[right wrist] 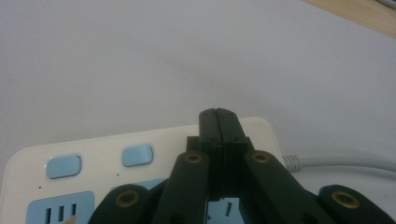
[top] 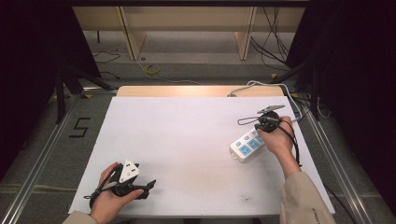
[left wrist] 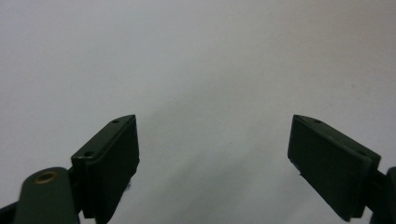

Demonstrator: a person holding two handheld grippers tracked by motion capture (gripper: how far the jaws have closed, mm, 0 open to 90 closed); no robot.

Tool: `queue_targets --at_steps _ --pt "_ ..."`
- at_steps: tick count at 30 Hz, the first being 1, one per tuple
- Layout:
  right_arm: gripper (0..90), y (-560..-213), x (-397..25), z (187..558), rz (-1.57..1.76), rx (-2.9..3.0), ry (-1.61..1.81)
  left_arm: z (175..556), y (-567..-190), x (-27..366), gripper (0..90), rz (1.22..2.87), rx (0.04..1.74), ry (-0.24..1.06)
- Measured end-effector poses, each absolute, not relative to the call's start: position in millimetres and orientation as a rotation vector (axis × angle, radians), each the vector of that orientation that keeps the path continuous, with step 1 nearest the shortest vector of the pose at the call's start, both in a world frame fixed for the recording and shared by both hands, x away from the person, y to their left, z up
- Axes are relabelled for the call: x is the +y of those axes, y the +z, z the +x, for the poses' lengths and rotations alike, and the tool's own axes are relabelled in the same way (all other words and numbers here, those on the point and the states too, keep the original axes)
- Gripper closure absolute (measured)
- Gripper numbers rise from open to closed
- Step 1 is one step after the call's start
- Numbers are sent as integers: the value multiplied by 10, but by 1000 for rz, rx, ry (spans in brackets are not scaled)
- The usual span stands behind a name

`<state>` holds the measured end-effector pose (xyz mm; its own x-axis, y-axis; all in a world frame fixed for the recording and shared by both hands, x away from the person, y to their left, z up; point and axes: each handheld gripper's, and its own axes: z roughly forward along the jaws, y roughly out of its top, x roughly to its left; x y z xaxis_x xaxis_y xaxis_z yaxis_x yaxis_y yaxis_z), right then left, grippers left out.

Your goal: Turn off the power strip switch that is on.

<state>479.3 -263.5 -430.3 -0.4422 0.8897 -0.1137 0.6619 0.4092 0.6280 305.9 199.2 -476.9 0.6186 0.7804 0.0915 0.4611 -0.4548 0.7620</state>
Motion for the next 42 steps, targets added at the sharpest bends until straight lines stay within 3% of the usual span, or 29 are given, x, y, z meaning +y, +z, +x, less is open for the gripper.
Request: queue_targets --at_steps 42 --pt "900 -4377 -2564 4940 1363 2331 606 3059 -4770 1984 163 2123 968 567"
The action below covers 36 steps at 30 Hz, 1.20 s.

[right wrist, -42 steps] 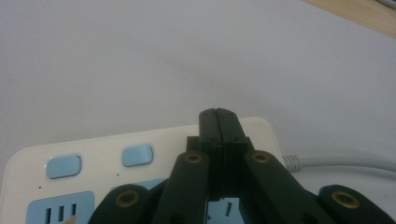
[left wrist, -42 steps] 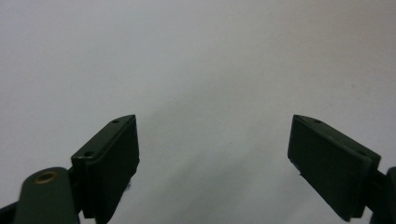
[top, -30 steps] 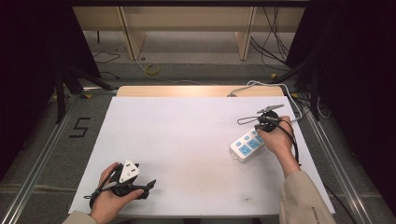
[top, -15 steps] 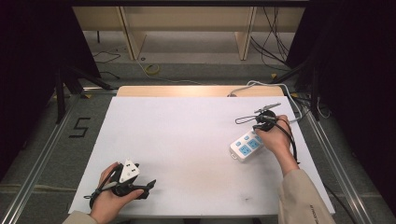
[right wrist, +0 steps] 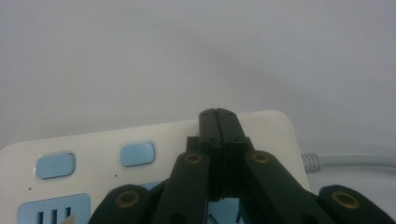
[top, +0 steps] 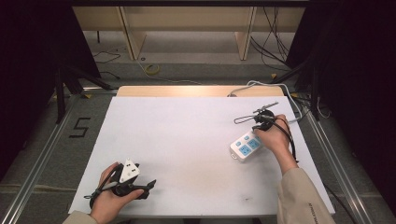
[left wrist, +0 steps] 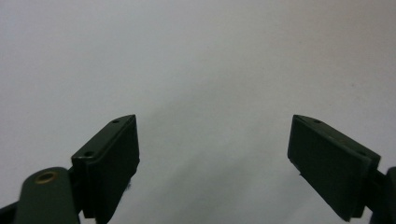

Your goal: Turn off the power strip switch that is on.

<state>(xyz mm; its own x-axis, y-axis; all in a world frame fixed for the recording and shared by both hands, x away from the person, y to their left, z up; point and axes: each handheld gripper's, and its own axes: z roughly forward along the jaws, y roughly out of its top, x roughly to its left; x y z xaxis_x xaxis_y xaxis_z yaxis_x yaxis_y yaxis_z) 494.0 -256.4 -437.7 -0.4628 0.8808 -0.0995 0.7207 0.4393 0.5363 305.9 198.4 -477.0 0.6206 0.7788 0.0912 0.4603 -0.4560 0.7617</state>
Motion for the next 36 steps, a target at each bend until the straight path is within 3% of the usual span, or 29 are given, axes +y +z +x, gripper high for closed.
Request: queue_targets --at_steps 36 --pt "900 -4387 -2507 4997 1358 2352 532 3055 -4768 1977 164 2124 965 567"
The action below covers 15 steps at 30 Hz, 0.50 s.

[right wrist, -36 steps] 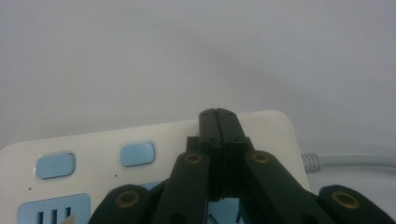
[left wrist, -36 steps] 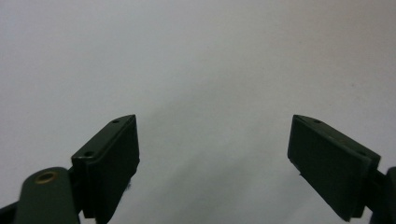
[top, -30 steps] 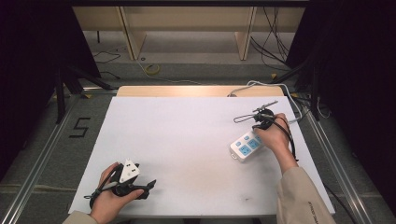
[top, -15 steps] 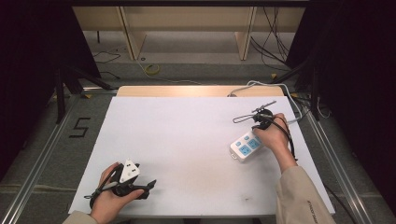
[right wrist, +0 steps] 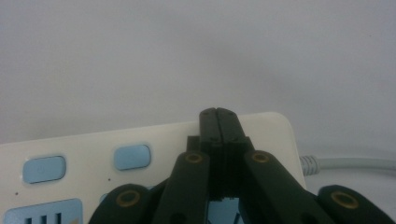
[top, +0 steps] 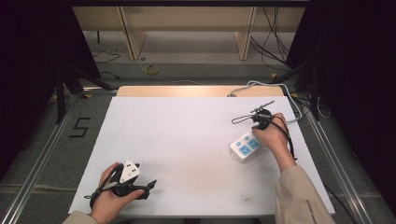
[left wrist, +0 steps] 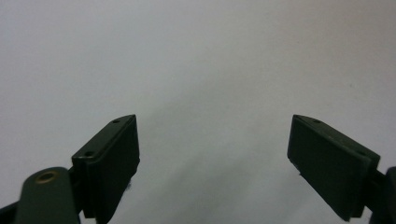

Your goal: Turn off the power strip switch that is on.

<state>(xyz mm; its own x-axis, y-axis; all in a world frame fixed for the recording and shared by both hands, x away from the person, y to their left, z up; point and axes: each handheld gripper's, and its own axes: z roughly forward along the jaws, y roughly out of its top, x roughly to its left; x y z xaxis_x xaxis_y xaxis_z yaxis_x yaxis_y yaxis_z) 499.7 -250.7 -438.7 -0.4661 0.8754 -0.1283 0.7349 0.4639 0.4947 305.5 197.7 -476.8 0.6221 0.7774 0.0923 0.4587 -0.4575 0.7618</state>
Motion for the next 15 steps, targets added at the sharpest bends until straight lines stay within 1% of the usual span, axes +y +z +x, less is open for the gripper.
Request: queue_targets --at_steps 15 --pt "900 -4397 -2474 5003 1353 2345 502 3055 -4773 1973 164 2126 965 563"
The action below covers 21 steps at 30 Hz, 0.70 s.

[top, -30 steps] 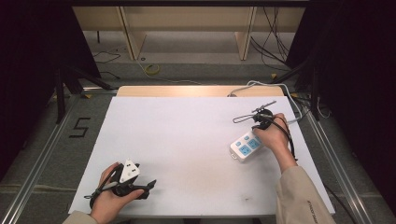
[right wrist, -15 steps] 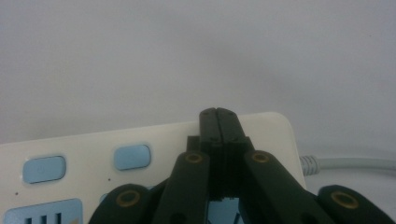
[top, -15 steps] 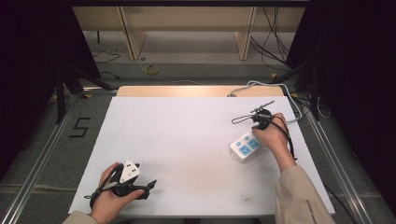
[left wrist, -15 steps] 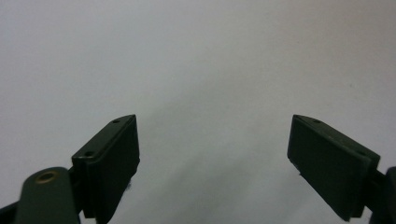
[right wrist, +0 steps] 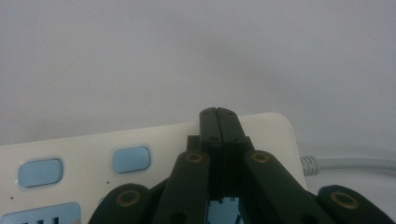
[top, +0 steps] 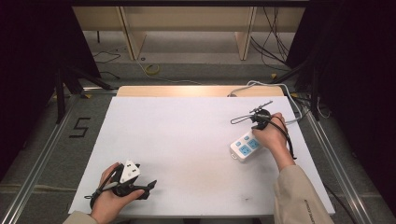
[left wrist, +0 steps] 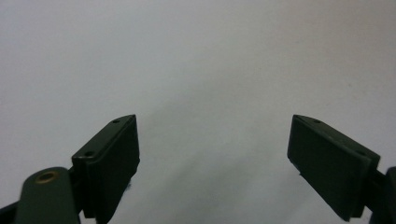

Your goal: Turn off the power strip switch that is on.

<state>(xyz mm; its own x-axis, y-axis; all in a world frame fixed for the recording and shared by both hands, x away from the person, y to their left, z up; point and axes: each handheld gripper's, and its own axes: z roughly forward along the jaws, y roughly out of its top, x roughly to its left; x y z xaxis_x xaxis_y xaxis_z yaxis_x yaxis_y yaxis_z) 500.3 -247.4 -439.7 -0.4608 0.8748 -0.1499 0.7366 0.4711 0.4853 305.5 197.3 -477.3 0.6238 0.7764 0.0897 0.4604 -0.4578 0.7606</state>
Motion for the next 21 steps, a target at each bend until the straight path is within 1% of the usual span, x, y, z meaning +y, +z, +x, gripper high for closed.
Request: queue_targets --at_steps 21 --pt "900 -4402 -2488 4994 1357 2338 520 3055 -4773 1972 164 2127 964 563"
